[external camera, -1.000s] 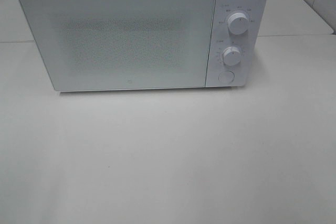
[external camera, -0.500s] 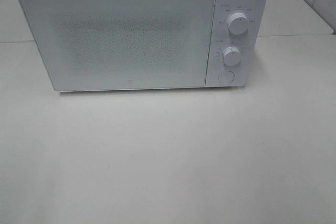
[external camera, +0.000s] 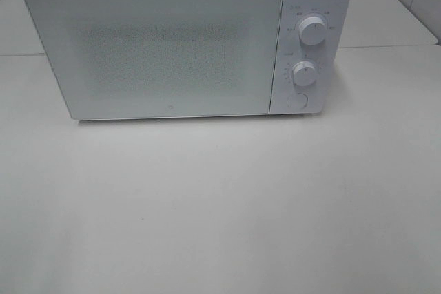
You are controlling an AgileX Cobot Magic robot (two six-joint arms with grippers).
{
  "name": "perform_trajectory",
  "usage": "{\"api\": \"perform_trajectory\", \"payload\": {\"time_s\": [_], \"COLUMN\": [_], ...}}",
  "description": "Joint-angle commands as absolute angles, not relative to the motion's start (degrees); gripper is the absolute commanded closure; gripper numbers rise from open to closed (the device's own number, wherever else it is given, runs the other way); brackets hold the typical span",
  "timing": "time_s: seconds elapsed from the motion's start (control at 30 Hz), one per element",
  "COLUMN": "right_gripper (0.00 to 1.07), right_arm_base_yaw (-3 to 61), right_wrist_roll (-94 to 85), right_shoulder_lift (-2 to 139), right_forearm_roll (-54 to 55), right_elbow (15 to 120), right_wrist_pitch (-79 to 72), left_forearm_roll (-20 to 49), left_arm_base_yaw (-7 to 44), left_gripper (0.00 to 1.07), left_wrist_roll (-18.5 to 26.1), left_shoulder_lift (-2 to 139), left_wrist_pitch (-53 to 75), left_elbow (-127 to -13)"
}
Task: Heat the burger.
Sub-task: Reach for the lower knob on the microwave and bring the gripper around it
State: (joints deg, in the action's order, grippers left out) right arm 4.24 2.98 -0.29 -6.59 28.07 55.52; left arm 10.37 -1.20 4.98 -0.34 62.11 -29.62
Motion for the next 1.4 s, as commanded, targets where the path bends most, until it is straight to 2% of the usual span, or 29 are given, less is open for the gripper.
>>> {"api": "perform_trajectory", "payload": {"time_s": [0.03,1.4], "right_gripper": [0.31,0.31], "right_arm_base_yaw": [3.9,3.9], "right_wrist_roll": [2.81,2.81], "right_shoulder_lift": [-1.89,-1.89], "right_forearm_roll": [-6.76,-6.76], "right_elbow": [28.02,28.02], "right_wrist_pitch": [55.06,55.06], "left_forearm_roll": [10.43,10.49], "left_arm_base_yaw": [-1.32,-1.32], "left_gripper": [0.06,0.06], "left_wrist_roll": [4.64,4.87], "left_shoulder_lift": [-1.32,-1.32], "left_wrist_pitch": [61.25,61.31], "left_elbow": [-29.56,-29.56]}}
